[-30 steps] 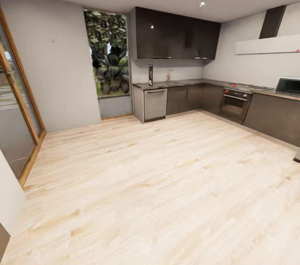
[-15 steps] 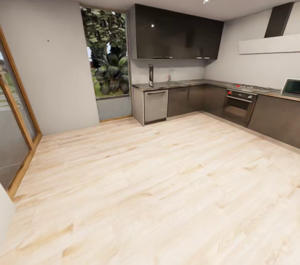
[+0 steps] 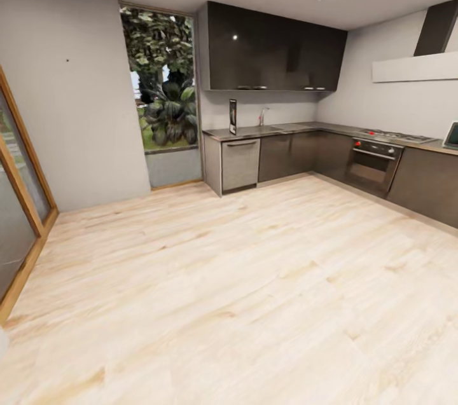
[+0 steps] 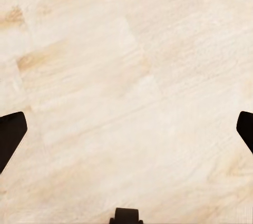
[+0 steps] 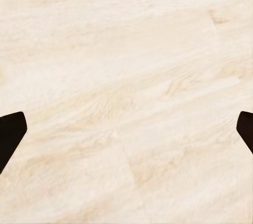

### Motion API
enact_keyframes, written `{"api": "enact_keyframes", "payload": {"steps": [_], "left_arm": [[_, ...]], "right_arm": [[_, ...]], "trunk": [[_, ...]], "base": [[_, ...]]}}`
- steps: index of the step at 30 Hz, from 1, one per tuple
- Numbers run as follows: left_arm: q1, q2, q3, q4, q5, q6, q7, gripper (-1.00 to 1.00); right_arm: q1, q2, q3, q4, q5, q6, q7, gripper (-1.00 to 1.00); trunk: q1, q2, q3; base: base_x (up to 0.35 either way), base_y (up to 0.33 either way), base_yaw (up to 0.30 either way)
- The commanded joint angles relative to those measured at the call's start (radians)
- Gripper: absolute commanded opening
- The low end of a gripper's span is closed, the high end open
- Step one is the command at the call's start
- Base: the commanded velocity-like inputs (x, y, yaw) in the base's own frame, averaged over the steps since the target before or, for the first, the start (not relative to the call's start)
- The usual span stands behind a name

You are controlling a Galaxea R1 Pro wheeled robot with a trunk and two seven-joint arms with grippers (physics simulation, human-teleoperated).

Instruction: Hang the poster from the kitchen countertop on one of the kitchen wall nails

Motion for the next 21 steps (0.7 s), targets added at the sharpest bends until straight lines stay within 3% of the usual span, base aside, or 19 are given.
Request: {"api": "enact_keyframes", "payload": {"steps": [1,21], "left_arm": [[0.0,0.0,0.001,-0.001,0.0,-0.001,-0.001,1.0],[0.0,0.0,0.001,0.0,-0.001,-0.001,-0.001,1.0]], "right_arm": [[-0.001,0.0,0.001,0.001,0.01,-0.002,-0.005,1.0],[-0.001,0.0,0.001,0.001,0.01,-0.002,-0.005,1.0]], "trunk": [[0.001,0.0,-0.001],[0.001,0.0,-0.001]], "base": [[0.339,0.087,0.0],[0.339,0.088,0.0]]}}
